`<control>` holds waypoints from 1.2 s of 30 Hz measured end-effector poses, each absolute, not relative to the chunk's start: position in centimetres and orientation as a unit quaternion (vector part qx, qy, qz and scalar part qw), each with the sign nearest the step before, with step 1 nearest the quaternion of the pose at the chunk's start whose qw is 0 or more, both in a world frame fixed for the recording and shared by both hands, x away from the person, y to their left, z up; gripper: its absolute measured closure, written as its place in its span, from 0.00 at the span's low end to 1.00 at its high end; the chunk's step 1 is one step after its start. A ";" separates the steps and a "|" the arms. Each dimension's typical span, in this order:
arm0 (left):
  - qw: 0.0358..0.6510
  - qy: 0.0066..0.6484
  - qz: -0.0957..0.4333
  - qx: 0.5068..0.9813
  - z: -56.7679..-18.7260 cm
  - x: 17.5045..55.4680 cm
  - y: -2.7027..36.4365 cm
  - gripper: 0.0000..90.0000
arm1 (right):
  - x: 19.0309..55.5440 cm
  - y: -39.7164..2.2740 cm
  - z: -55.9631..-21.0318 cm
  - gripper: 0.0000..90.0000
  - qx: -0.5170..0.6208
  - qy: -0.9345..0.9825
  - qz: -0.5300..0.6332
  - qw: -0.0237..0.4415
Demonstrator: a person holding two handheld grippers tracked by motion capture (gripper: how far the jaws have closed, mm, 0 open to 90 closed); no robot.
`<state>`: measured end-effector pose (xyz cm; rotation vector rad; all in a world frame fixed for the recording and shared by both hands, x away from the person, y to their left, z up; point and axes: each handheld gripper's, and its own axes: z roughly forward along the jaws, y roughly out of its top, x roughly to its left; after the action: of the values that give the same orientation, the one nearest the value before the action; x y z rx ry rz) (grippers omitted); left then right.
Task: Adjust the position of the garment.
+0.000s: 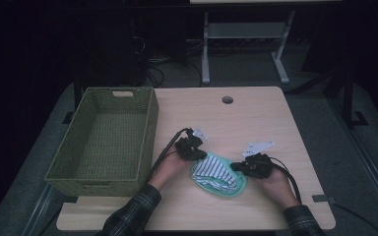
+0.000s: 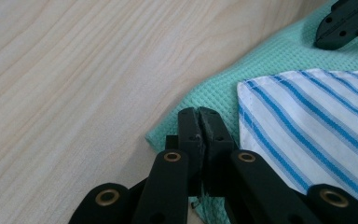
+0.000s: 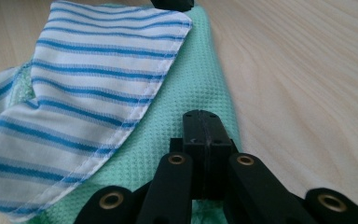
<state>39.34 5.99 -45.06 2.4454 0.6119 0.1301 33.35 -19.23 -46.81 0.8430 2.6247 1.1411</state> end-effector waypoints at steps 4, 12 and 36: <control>0.305 0.229 0.055 0.923 -44.7 39.1 6.0 0.96 | 33.3 -19.3 -46.6 1.00 0.284 0.876 0.382 0.079; 0.351 0.225 0.052 0.907 -42.9 37.1 6.3 0.98 | 34.2 -20.0 -45.2 1.00 0.293 0.858 0.414 0.080; 0.372 0.194 0.000 0.908 -43.7 28.2 6.8 0.99 | 37.4 -19.6 -46.4 1.00 0.311 0.862 0.391 0.084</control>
<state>28.18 6.78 -43.69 2.3260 0.4980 -0.0002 37.42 -19.58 -46.38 0.9267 2.5737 1.1675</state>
